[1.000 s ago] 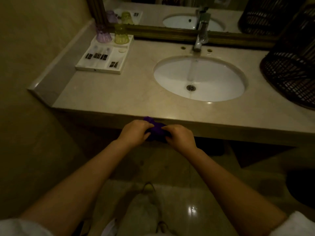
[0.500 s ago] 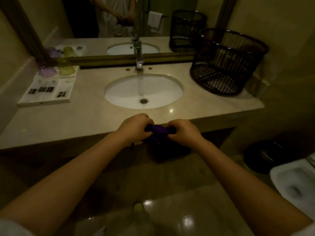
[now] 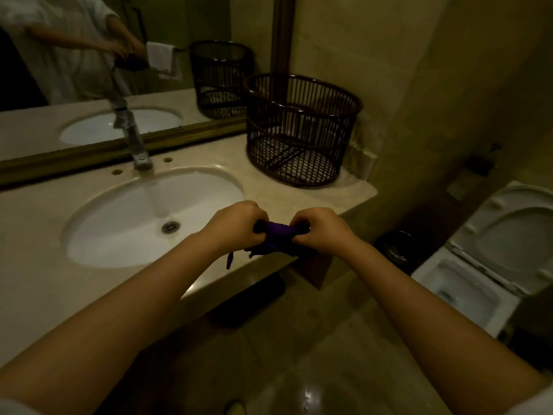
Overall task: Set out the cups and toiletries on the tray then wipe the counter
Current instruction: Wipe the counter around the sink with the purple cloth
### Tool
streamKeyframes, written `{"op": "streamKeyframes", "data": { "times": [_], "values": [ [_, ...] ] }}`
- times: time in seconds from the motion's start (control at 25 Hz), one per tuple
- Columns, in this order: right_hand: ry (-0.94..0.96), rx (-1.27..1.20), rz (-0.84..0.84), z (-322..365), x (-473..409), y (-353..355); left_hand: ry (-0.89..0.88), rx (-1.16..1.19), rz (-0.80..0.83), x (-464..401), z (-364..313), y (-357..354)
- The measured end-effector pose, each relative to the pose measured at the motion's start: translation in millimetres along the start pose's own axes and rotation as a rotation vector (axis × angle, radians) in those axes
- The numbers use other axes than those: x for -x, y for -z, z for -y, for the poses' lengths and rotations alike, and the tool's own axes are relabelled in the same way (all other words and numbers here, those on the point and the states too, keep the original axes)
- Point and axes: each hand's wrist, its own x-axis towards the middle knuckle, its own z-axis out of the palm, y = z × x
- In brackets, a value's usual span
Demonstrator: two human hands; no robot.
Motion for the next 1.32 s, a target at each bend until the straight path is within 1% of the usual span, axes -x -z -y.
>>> {"op": "streamKeyframes", "data": {
  "times": [0.16, 0.28, 0.48, 0.6, 0.84, 1.12, 1.32],
  "values": [
    [-0.068, -0.021, -0.005, -9, -38, 24, -0.070, -0.015, 0.026, -54, 17, 18],
    [-0.102, -0.038, -0.029, -20, -59, 35, -0.088, -0.006, 0.018, -86, 23, 23],
    [-0.143, -0.028, -0.047, -53, -86, 47, -0.084, 0.030, 0.029, -137, 21, 12],
    [-0.141, -0.016, -0.034, -77, -105, 55, -0.066, 0.027, 0.021, -166, 19, 4],
    [-0.066, 0.047, 0.018, -114, -152, 72, 0.006, 0.024, -0.026, -214, 22, -10],
    [-0.024, 0.071, 0.127, -137, -198, 47, 0.114, 0.046, 0.034, -238, 45, -33],
    [-0.032, 0.020, 0.201, -140, -216, 11, 0.181, 0.064, 0.129, -234, 71, -56]
  ]
}}
